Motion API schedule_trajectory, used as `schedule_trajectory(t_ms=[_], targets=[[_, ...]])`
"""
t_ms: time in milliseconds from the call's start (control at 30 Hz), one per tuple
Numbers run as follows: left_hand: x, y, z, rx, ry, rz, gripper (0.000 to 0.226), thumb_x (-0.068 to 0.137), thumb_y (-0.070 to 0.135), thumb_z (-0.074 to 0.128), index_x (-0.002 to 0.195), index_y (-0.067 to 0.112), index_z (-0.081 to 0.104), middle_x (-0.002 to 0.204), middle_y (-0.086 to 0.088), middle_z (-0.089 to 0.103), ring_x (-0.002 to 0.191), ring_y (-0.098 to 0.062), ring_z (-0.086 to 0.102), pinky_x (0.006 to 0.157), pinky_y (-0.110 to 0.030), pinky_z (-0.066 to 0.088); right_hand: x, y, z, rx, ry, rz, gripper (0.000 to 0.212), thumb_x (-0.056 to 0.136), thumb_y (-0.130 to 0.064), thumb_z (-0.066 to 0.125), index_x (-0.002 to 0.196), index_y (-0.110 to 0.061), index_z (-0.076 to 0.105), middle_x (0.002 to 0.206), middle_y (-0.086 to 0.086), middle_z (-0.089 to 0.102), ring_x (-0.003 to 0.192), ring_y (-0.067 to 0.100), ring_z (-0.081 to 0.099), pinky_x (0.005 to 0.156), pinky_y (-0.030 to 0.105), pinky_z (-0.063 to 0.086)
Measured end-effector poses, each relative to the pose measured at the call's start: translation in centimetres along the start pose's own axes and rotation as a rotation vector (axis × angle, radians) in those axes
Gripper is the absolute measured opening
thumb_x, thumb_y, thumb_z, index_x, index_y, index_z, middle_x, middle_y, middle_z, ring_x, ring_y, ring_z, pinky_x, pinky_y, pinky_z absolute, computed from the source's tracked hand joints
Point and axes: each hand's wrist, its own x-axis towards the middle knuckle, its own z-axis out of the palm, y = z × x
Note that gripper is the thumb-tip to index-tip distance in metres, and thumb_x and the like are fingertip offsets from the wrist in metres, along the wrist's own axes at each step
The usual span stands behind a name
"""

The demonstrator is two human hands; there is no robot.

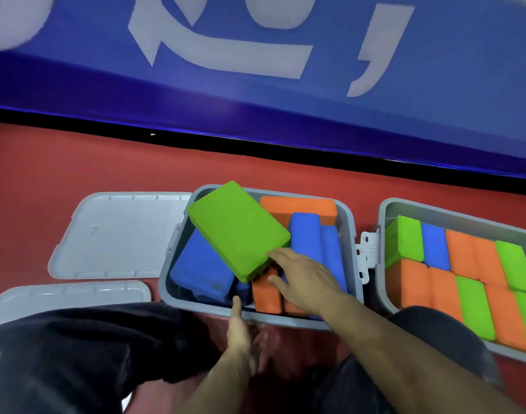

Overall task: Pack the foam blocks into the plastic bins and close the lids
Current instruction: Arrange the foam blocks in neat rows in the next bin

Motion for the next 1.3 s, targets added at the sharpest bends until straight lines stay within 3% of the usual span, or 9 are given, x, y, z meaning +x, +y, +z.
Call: schedule_trajectory(t_ms=[100, 267, 367, 467, 700, 900, 1033, 1200, 1300], targets=[[1.0, -2.2, -2.1, -0.049, 0.05, -0.003, 0.118, 0.04, 0.092, 0.066, 0.124, 0.009, 0.067, 0.115, -0.019, 0.073, 0.107, -0.038, 0.07, 0.097, -0.058, 0.054, -1.0, -0.8, 0.0, -0.022, 0.04, 0.002, 0.056, 0.1, -0.052, 0.049, 0.151, -0.032, 0.039, 0.157, -0.015, 0.037, 0.133, 0.023, 0.049, 0.106, 0.039, 0.043], [-4.5, 0.5, -0.6, 0.106, 0.407, 0.045, 0.108, 0.084, 0.08, 0.048, 0.148, -0.004, 0.03, 0.145, -0.029, 0.044, 0.128, -0.046, 0.049, 0.106, -0.055, 0.044, -1.5, -0.7, 0.1, -0.029, 0.067, 0.072, 0.062, 0.097, -0.059, 0.049, 0.152, -0.033, 0.039, 0.161, -0.014, 0.032, 0.135, 0.022, 0.042, 0.114, 0.039, 0.034], [-5.0, 3.1, 0.2, 0.324, 0.533, 0.309, 0.086, 0.092, 0.069, 0.047, 0.137, -0.005, 0.043, 0.142, -0.031, 0.043, 0.131, -0.044, 0.045, 0.109, -0.049, 0.037, -1.0, -1.2, 0.2, -0.022, 0.08, 0.088, 0.065, 0.096, -0.06, 0.05, 0.154, -0.033, 0.037, 0.164, -0.011, 0.028, 0.141, 0.021, 0.035, 0.117, 0.039, 0.03], [-3.7, 5.2, 0.4, 0.425, 0.448, 0.465, 0.075, 0.093, 0.067, 0.049, 0.128, 0.0, 0.052, 0.134, -0.025, 0.052, 0.125, -0.039, 0.051, 0.102, -0.044, 0.04, -0.4, -1.6, 0.6, -0.027, 0.061, 0.127, 0.072, 0.095, -0.064, 0.049, 0.156, -0.032, 0.031, 0.167, -0.005, 0.021, 0.146, 0.024, 0.026, 0.119, 0.04, 0.025], [-2.8, 8.3, 1.8, 0.529, 0.196, 0.311, 0.079, 0.081, 0.061, 0.072, 0.124, -0.005, 0.06, 0.116, -0.018, 0.069, 0.102, -0.033, 0.067, 0.087, -0.039, 0.054, 0.9, -1.9, 1.2, -0.008, 0.001, 0.234, 0.094, 0.085, -0.076, 0.051, 0.16, -0.029, 0.017, 0.169, -0.001, 0.011, 0.152, 0.03, 0.01, 0.121, 0.047, 0.014], [3.3, 9.9, 1.3, 0.413, 0.188, 0.344, 0.122, 0.023, 0.091, 0.079, 0.117, 0.013, 0.066, 0.111, -0.01, 0.072, 0.105, -0.032, 0.067, 0.092, -0.049, 0.057, 1.2, -2.5, -0.5, 0.168, -0.036, 0.303, 0.108, 0.064, -0.094, 0.051, 0.156, -0.043, 0.025, 0.149, -0.004, 0.037, 0.141, 0.026, 0.025, 0.114, 0.043, 0.024], [-2.3, 14.0, 2.2, 0.61, 0.153, 0.472, 0.109, 0.038, 0.094, 0.067, 0.11, 0.013, 0.073, 0.111, -0.008, 0.073, 0.115, -0.032, 0.061, 0.102, -0.045, 0.049, 0.7, -3.1, -1.6, 0.236, 0.008, 0.244, 0.134, 0.03, -0.111, 0.021, 0.151, -0.054, 0.028, 0.143, -0.007, 0.03, 0.139, 0.023, 0.029, 0.115, 0.037, 0.025], [-10.2, 19.6, 3.0, 0.566, -0.014, 0.556, 0.072, 0.054, 0.063, 0.081, 0.097, 0.006, 0.076, 0.086, -0.001, 0.075, 0.075, -0.017, 0.069, 0.064, -0.028, 0.053, 2.6, -6.8, -6.5, 0.313, 0.05, 0.07, 0.128, 0.039, -0.107, 0.037, 0.153, -0.048, 0.03, 0.165, -0.007, 0.013, 0.153, 0.017, 0.016, 0.124, 0.032, 0.016], [-12.3, 21.0, 3.0, 0.502, -0.125, 0.569, 0.067, 0.062, 0.064, 0.081, 0.098, 0.007, 0.075, 0.09, -0.002, 0.078, 0.083, -0.017, 0.074, 0.08, -0.035, 0.061, 3.2, -8.4, -7.5, 0.338, 0.054, 0.0, 0.129, 0.043, -0.107, 0.041, 0.155, -0.043, 0.029, 0.164, -0.001, 0.021, 0.152, 0.017, 0.021, 0.124, 0.028, 0.016]])
